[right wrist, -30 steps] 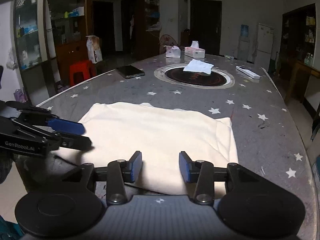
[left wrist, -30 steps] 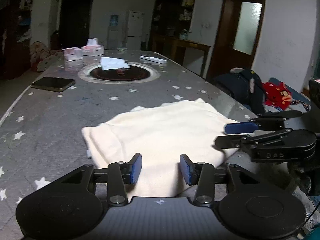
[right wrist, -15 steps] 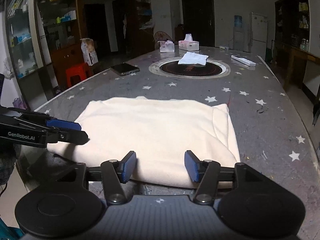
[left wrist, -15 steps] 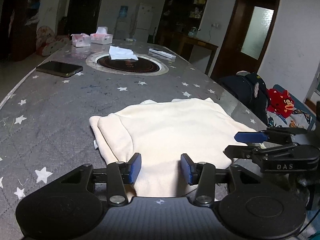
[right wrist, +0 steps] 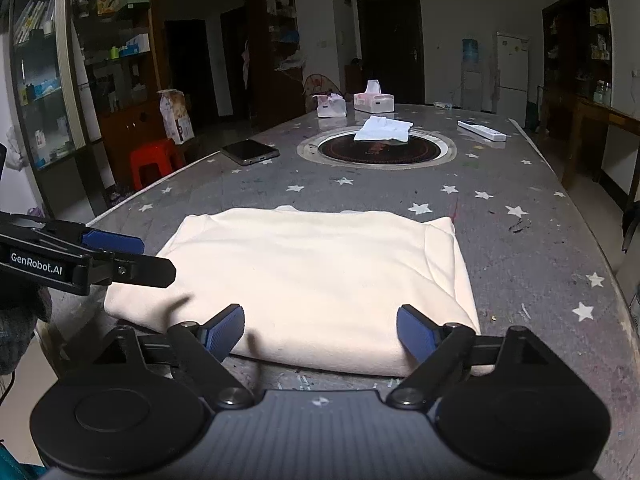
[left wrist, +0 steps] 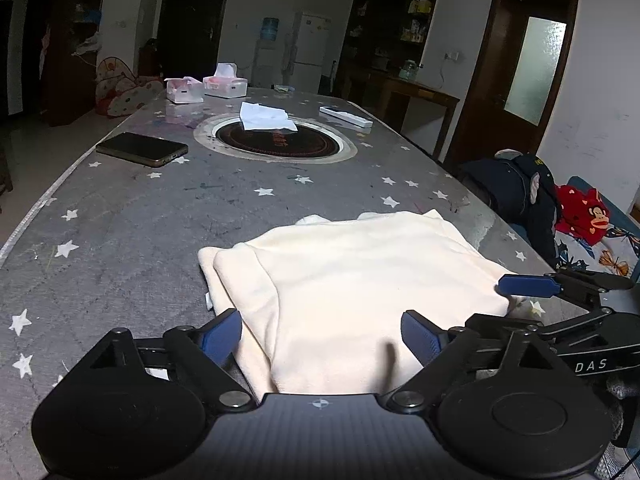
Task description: Fold clothes
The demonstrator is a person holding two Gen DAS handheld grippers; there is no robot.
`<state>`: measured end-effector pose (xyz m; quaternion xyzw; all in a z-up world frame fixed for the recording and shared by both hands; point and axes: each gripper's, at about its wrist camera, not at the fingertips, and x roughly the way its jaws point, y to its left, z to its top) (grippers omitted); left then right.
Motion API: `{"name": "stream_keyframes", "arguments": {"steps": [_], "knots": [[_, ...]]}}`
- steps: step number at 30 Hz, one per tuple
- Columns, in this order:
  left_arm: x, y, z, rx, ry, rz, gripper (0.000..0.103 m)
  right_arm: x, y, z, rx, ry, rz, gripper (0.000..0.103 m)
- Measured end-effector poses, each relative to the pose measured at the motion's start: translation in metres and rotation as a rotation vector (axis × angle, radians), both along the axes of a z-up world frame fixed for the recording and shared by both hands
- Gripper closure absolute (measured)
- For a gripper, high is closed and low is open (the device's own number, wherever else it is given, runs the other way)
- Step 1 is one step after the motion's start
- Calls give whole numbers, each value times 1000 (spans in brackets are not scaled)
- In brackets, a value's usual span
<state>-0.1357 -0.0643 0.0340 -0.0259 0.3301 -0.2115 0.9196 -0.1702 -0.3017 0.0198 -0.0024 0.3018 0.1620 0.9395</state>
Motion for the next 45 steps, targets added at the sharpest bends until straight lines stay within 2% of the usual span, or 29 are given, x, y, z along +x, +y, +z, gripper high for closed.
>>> {"name": "stream_keyframes", "arguments": {"steps": [5, 9, 17, 22, 31, 38, 41, 45], "knots": [[-3, -3, 1, 5, -6, 2, 10, -3, 0, 3, 2, -12, -14, 13], [-4, -3, 3, 11, -13, 9, 5, -5, -1, 5, 6, -27, -31, 5], [-8, -2, 6, 23, -27, 29, 0, -8, 3, 9, 7, -39, -21, 0], [-9, 11, 7, 26, -30, 72, 0, -10, 17, 11, -18, -43, 40, 0], [-1, 53, 2, 7, 18, 227, 0, -14, 59, 14, -110, -53, 230, 0], [3, 73, 5, 2, 10, 298, 0, -17, 93, 11, -174, -59, 366, 5], [5, 77, 6, -8, 13, 312, 0, -19, 110, 8, -221, -70, 430, 11], [8, 79, 6, -35, 26, 317, 0, -21, 128, 4, -275, -88, 501, 26]]}}
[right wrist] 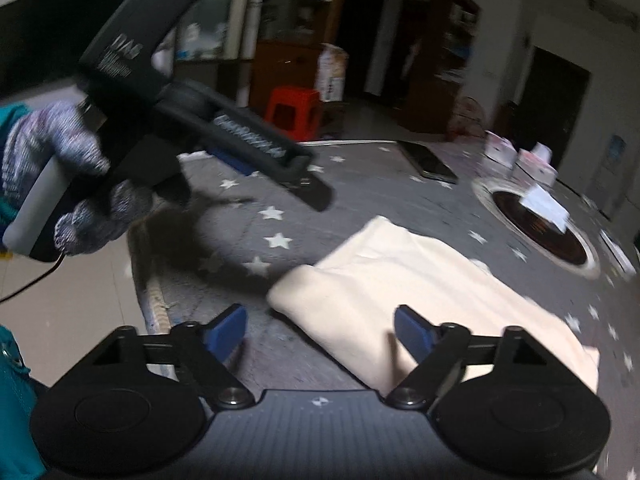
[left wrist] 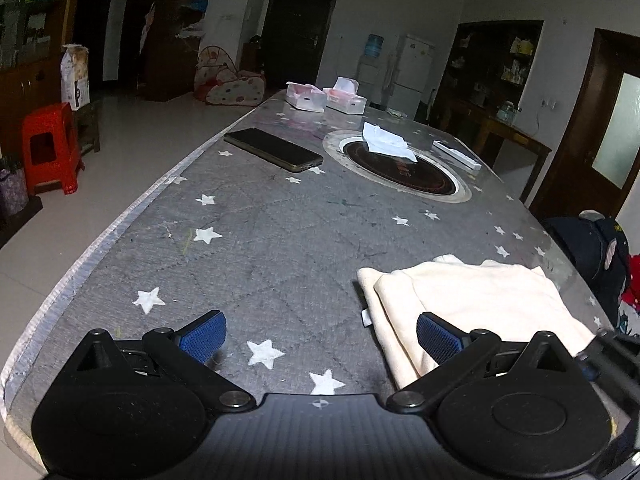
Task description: Fold clothes
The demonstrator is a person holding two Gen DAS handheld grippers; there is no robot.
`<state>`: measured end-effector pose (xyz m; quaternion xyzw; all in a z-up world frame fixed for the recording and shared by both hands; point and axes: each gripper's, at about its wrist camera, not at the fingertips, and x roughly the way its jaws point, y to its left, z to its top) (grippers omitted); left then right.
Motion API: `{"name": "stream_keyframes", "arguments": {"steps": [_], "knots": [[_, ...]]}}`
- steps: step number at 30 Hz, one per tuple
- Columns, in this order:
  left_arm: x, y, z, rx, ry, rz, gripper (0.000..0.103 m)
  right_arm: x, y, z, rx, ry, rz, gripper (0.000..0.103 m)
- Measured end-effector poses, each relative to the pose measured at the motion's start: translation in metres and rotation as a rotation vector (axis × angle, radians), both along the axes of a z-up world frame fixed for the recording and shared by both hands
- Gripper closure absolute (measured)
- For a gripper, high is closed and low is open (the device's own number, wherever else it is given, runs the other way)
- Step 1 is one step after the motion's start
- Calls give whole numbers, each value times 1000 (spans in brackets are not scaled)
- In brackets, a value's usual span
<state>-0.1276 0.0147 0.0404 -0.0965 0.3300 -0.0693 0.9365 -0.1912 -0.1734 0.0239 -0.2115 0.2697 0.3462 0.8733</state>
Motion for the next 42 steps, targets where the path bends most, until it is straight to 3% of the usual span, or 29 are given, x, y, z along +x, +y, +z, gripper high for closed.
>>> {"name": "stream_keyframes", "arguments": {"steps": [5, 7, 12, 20, 27, 30, 33, 35, 37, 42], "knots": [[5, 4, -1, -104, 42, -6, 0, 4, 21, -10, -81, -27, 59, 44], [9, 6, -2, -163, 68, -7, 0, 5, 26, -14, -106, -52, 67, 55], [21, 8, -7, -326, 153, 1, 0, 13, 16, -5, -35, -30, 28, 82], [40, 2, -20, -564, 279, 12, 0, 29, -18, 23, 163, 63, -42, 87], [54, -12, -35, -719, 358, 2, 4, 30, -34, 34, 231, 69, -60, 87], [60, -17, -41, -748, 363, -5, 18, 28, -35, 32, 241, 78, -55, 87], [65, -19, -48, -762, 389, -7, 43, 27, -35, 29, 248, 95, -53, 87], [68, -20, -54, -768, 409, -5, 70, 26, -39, 27, 266, 112, -58, 83], [69, -19, -58, -770, 414, -1, 77, 25, -45, 25, 286, 126, -67, 80], [70, -19, -61, -762, 401, -11, 79, 29, -84, 23, 313, 124, -199, 78]]}}
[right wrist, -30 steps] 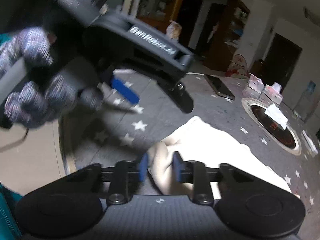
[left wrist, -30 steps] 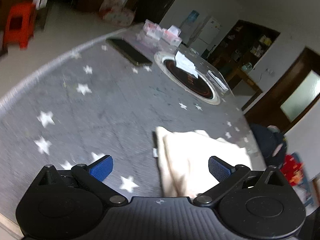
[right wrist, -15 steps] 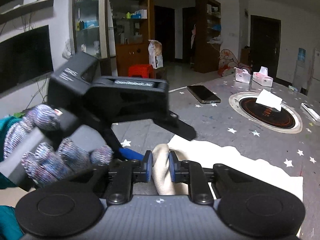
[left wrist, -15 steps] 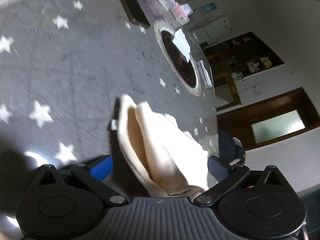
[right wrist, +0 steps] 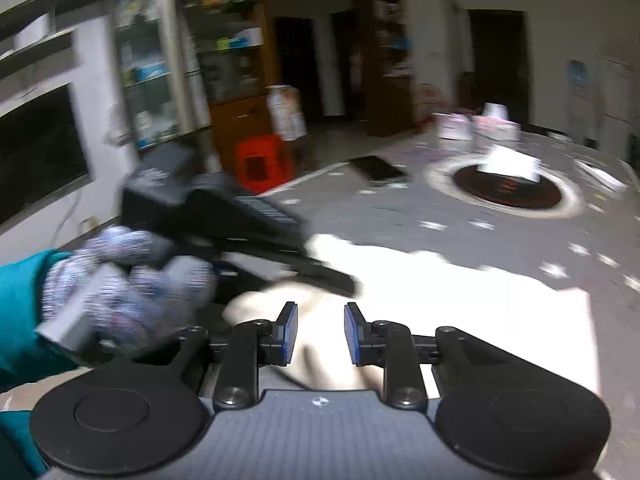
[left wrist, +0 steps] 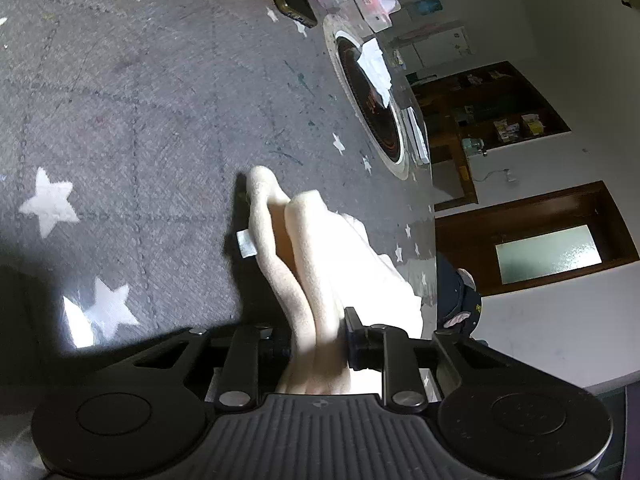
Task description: Fold clothes
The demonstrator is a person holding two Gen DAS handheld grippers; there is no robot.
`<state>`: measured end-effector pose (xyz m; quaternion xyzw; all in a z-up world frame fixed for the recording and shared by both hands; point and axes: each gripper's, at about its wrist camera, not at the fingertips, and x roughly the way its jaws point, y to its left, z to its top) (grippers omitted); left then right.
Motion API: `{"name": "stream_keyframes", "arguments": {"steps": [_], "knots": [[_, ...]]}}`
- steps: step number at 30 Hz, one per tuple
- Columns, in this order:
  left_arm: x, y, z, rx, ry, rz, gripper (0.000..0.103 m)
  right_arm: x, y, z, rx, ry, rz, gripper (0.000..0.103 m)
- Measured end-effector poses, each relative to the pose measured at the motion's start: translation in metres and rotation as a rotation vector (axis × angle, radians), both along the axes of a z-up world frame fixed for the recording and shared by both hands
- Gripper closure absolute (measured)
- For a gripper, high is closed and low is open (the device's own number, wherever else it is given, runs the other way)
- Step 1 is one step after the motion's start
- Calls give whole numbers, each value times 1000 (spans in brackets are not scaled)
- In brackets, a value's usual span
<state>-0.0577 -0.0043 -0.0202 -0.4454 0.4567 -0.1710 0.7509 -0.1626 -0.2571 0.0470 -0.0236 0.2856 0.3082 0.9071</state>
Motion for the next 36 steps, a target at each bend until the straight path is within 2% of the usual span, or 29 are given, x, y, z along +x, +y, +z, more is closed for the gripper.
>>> {"name": "stream_keyframes", "arguments": {"steps": [7, 11, 17, 19, 21, 22, 23, 30, 36], "knots": [[1, -7, 8, 70, -40, -27, 78, 33, -77, -11, -35, 4, -328, 77], [2, -11, 12, 118, -59, -47, 77, 57, -109, -21, -26, 35, -441, 72], [6, -15, 18, 176, -82, -72, 78, 85, -128, -44, 43, 130, -465, 72], [8, -16, 19, 194, -90, -81, 78, 87, -126, -47, 57, 135, -458, 72], [10, -18, 21, 216, -99, -92, 78, 87, -125, -48, 69, 136, -452, 88], [11, -19, 23, 229, -102, -98, 79, 87, -124, -47, 76, 133, -451, 89], [13, -20, 25, 244, -109, -104, 79, 85, -123, -45, 69, 120, -452, 94], [22, -38, 48, 261, -188, -170, 85, 57, -127, -16, 79, 4, -479, 95], [35, -80, 62, 271, -250, -259, 86, 38, -144, 11, 35, -82, -533, 95]]}}
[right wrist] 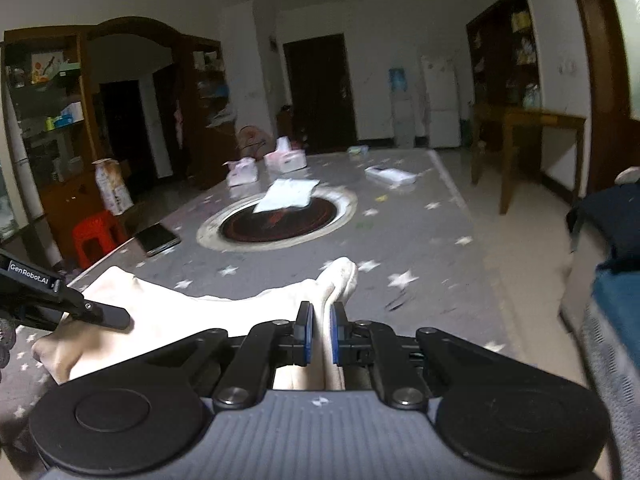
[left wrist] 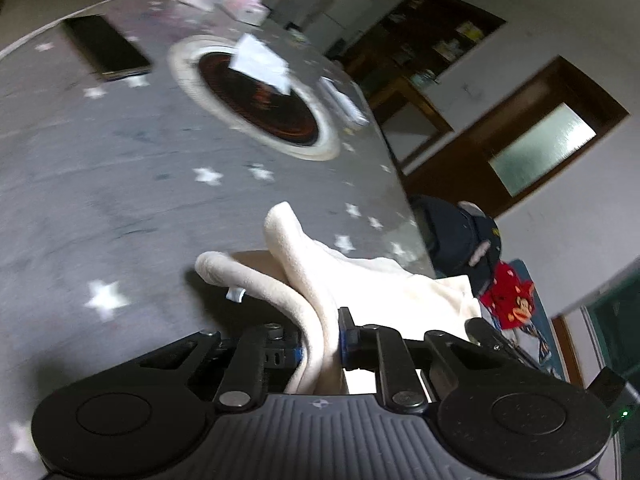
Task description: Fold clothes
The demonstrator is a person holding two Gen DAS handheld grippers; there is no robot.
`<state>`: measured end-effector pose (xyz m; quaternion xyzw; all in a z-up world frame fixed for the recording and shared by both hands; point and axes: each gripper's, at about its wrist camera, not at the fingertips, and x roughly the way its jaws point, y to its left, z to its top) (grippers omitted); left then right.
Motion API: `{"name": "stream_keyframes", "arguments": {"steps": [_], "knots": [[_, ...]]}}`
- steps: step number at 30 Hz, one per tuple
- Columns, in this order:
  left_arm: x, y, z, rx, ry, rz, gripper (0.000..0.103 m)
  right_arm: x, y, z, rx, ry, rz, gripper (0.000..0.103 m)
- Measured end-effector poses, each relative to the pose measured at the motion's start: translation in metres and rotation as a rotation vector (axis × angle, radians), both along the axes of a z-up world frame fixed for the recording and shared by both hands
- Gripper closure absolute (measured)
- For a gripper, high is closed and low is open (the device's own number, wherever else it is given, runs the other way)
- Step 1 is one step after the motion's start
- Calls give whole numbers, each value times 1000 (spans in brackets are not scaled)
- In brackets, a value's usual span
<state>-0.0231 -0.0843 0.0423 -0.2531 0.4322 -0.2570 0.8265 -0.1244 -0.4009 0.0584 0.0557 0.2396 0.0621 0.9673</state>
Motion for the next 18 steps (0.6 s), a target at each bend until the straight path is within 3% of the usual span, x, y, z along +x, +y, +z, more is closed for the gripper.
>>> {"name": "stream_keyframes", "arguments": {"steps": [14, 18], "knots": [[35, -108, 28, 48, -124, -172, 86, 9, -65, 15, -106, -28, -185, 95], [47, -125, 20, 81, -96, -189, 86, 18, -78, 6, -104, -2, -212, 95]]}}
